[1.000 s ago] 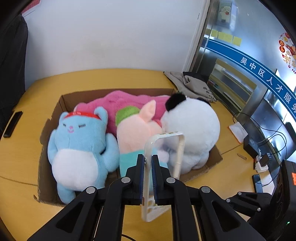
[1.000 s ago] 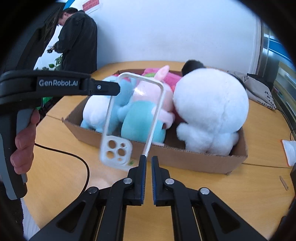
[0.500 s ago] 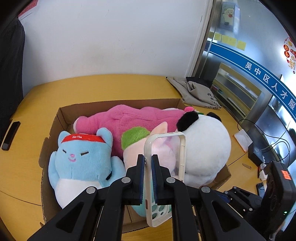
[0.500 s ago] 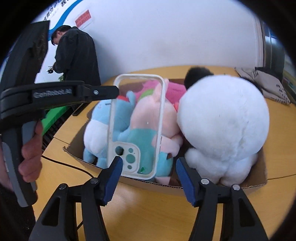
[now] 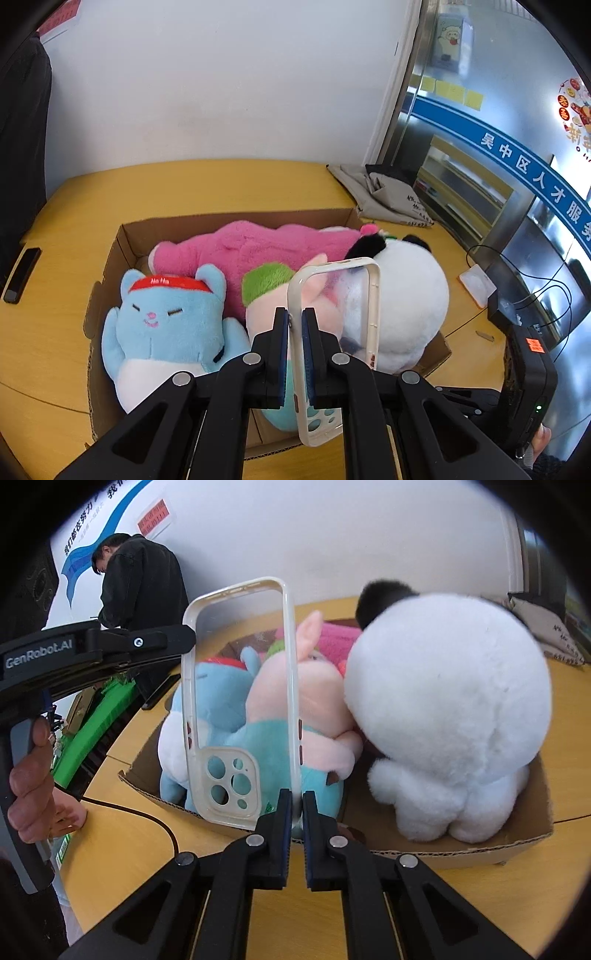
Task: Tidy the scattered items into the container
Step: 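Carry the phone case over the box and release it onto the pig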
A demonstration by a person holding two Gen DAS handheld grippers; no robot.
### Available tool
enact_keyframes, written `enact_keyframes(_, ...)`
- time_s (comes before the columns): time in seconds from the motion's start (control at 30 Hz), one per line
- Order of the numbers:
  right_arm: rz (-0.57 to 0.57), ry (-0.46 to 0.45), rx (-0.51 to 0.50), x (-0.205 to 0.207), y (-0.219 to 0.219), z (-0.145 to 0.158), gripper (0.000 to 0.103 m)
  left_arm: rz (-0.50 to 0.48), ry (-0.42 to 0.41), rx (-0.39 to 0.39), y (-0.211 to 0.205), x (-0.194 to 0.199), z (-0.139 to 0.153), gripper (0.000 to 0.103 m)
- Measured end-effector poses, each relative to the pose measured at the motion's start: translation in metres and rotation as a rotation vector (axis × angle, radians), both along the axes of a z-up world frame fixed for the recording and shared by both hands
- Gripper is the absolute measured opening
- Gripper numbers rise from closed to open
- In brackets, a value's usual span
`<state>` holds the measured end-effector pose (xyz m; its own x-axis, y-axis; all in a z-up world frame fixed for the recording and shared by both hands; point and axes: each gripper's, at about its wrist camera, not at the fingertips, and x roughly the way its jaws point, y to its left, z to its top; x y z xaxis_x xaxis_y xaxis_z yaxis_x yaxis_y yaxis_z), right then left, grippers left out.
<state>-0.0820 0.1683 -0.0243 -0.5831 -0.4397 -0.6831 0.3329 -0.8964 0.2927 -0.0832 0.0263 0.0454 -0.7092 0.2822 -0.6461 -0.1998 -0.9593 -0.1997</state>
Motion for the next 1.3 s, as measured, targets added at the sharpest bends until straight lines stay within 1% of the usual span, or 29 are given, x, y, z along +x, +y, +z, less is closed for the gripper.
enact_keyframes(0.13,-0.010,0.062,0.002,-0.004,-0.002,0.028,0.005,-0.009,0.050,-0.017,-0.001,-0.015,0.026,0.007)
enact_keyframes(0.23,-0.017,0.103,0.022,-0.019,-0.008,0.050,0.005,-0.020,0.078,-0.030,-0.001,-0.041,0.045,0.007)
enact_keyframes(0.3,-0.025,0.107,0.035,-0.037,-0.012,0.060,0.005,-0.019,0.066,-0.048,-0.001,-0.067,0.048,0.007)
enact_keyframes(0.37,-0.033,0.089,0.045,-0.056,-0.016,0.064,0.006,-0.022,0.029,-0.047,-0.003,-0.096,0.041,0.007)
enact_keyframes(0.4,-0.036,0.066,0.044,-0.066,-0.017,0.063,0.006,-0.021,0.002,-0.044,-0.004,-0.109,0.032,0.007)
enact_keyframes(0.5,-0.054,-0.026,0.048,-0.098,-0.016,0.049,0.006,-0.013,-0.084,-0.037,-0.007,-0.147,-0.002,0.007)
enact_keyframes(0.53,-0.061,-0.043,0.058,-0.104,-0.017,0.043,0.006,-0.011,-0.117,-0.039,-0.008,-0.160,-0.018,0.008)
enact_keyframes(0.6,-0.072,-0.070,0.080,-0.113,-0.019,0.032,0.005,-0.005,-0.182,-0.045,-0.009,-0.178,-0.046,0.009)
enact_keyframes(0.67,-0.083,-0.069,0.112,-0.118,-0.023,0.027,0.005,-0.003,-0.227,-0.054,-0.007,-0.190,-0.068,0.009)
enact_keyframes(0.73,-0.081,-0.069,0.124,-0.121,-0.024,0.027,0.005,-0.003,-0.229,-0.060,-0.005,-0.193,-0.073,0.010)
enact_keyframes(0.83,-0.080,-0.070,0.139,-0.121,-0.024,0.028,0.005,0.000,-0.215,-0.074,-0.001,-0.190,-0.068,0.012)
enact_keyframes(0.9,-0.087,-0.062,0.133,-0.117,-0.023,0.030,0.007,0.016,-0.205,-0.092,-0.001,-0.185,-0.063,0.029)
enact_keyframes(0.93,-0.091,-0.057,0.129,-0.114,-0.023,0.031,0.012,0.034,-0.196,-0.103,-0.003,-0.182,-0.060,0.049)
enact_keyframes(0.97,-0.092,-0.051,0.127,-0.110,-0.022,0.033,0.017,0.053,-0.181,-0.096,-0.007,-0.177,-0.054,0.066)
enact_keyframes(1.0,-0.088,-0.042,0.118,-0.105,-0.021,0.037,0.029,0.073,-0.162,-0.084,-0.012,-0.170,-0.048,0.070)
enact_keyframes(1.03,-0.084,-0.033,0.108,-0.099,-0.019,0.040,0.044,0.087,-0.140,-0.064,-0.018,-0.162,-0.040,0.073)
enact_keyframes(1.07,-0.075,-0.025,0.091,-0.093,-0.018,0.044,0.050,0.097,-0.121,-0.052,-0.024,-0.152,-0.032,0.075)
enact_keyframes(1.1,-0.068,-0.014,0.076,-0.085,-0.016,0.047,0.060,0.107,-0.104,-0.045,-0.029,-0.143,-0.025,0.076)
enact_keyframes(1.13,-0.071,-0.003,0.084,-0.077,-0.016,0.049,0.067,0.122,-0.087,-0.045,-0.034,-0.132,-0.018,0.081)
enact_keyframes(1.17,-0.073,0.008,0.092,-0.070,-0.015,0.051,0.069,0.141,-0.070,-0.049,-0.039,-0.118,-0.011,0.089)
enact_keyframes(1.23,-0.070,0.026,0.109,-0.055,-0.016,0.055,0.071,0.172,-0.047,-0.054,-0.047,-0.090,0.000,0.097)
enact_keyframes(1.3,-0.068,0.034,0.123,-0.041,-0.015,0.056,0.071,0.189,-0.046,-0.055,-0.051,-0.066,0.004,0.099)
